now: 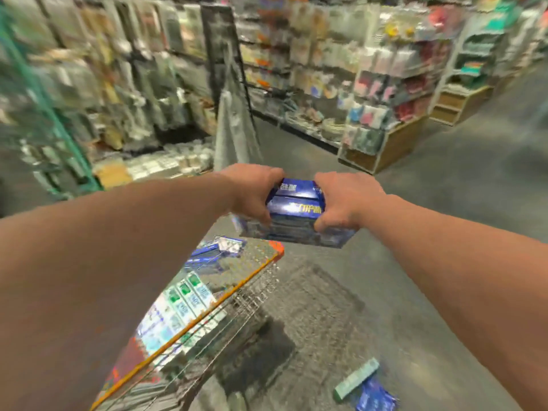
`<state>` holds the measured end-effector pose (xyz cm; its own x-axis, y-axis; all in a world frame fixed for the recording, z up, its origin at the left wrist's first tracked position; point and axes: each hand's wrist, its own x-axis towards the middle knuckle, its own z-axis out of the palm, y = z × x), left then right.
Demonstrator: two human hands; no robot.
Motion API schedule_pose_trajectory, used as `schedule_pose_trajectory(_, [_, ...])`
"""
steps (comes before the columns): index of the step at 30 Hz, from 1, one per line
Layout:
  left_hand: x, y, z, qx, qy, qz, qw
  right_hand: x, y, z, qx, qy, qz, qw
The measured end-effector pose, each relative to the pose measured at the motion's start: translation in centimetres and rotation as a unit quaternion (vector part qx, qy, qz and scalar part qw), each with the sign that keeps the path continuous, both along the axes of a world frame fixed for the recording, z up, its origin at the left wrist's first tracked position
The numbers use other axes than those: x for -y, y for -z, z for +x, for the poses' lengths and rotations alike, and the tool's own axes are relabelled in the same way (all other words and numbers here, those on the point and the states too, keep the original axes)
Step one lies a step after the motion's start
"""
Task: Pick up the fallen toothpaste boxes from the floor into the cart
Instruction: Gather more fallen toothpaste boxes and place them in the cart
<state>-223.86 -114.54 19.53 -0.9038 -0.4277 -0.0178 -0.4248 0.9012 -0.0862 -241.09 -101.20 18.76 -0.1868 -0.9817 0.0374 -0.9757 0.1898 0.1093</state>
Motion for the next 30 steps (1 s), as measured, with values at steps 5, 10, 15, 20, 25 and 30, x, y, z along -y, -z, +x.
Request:
schedule_pose_trajectory(5, [7.6,2.4,6.6,0.013,-0.064,0.019,0.998,9.3,1.6,5.5,-0.004,-0.05,0.028,0.998])
schedule_pose_trajectory(10, [16.4,6.0,9.9,0.031,-0.101,0.052,0.993,18.9,5.2,9.0,0.022,-0.048,0.05,0.997])
schedule_pose_trajectory(15, [23.2,11.6,10.3,0.059,-0.098,0.066,0.991,25.1,11.2,10.5,0.06,-0.012,0.069,0.996])
schedule_pose_trajectory(20, [26.8,20.2,8.6,0.087,-0.08,0.115,0.986,28.3,19.1,9.7,0.067,0.012,0.115,0.991])
schedule_pose_trajectory(25, [29.9,30.1,5.8,0.132,-0.04,0.144,0.98,30.6,28.7,8.1,0.079,0.049,0.183,0.979])
schedule_pose_trajectory(30, [32.4,39.7,2.4,0.163,0.01,0.125,0.979,32.5,39.4,6.5,0.1,0.111,0.223,0.963])
